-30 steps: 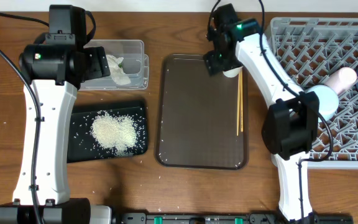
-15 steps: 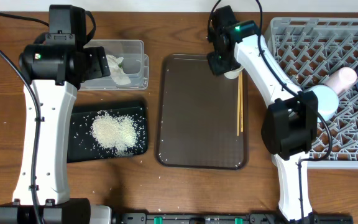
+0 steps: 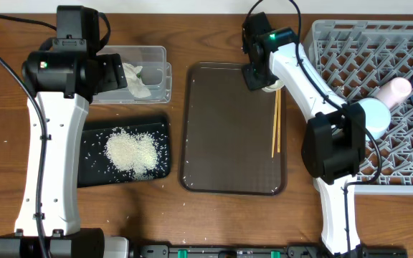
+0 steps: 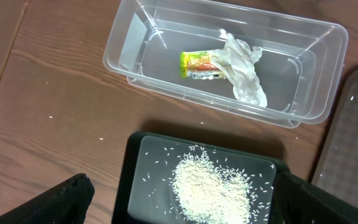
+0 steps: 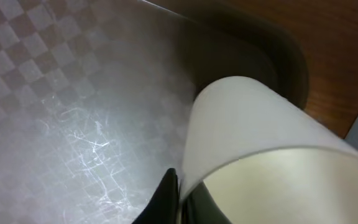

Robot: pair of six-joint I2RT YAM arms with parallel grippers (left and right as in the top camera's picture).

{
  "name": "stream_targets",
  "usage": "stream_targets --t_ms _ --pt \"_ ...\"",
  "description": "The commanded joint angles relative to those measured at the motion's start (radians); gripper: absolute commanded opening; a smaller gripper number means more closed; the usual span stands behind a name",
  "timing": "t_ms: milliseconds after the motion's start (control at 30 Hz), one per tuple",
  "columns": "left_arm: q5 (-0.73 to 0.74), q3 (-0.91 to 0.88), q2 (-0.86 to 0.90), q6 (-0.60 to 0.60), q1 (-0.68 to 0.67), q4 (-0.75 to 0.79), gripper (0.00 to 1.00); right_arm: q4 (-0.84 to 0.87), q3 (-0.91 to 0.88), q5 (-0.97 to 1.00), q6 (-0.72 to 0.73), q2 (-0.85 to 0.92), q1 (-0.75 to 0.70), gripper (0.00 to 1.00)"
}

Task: Sort waste into correct bins and load items into the dishwasher rack
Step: 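Lift the white paper cup and carry it right over the rack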

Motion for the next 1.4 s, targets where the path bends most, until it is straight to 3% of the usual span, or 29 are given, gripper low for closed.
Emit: stream_targets --t_ms 0,333,600,967,1367 --pt "-0.009 -0.001 -0.007 0.010 0.004 -0.003 0.96 -0.010 0.000 -0.033 0.034 -0.015 0.022 0.01" --pt "-0.009 -0.001 -0.007 0.010 0.004 -0.003 0.96 -0.040 0.007 -0.098 0.044 -0.274 -0.008 0.01" --pt "-0.009 -0.001 -0.007 0.010 0.004 -0.003 0.96 -0.141 0.006 -0.146 0.055 -0.465 -0.187 0.01" --pt "-0.009 -0.001 -0.007 0.010 0.004 -0.003 0.96 -0.411 0.004 -0.265 0.028 -0.499 -0.541 0.01" --pt "-0.009 -0.001 -0.007 0.010 0.004 -0.003 0.96 -0.453 0.003 -0.333 -0.035 -0.499 -0.811 0.01"
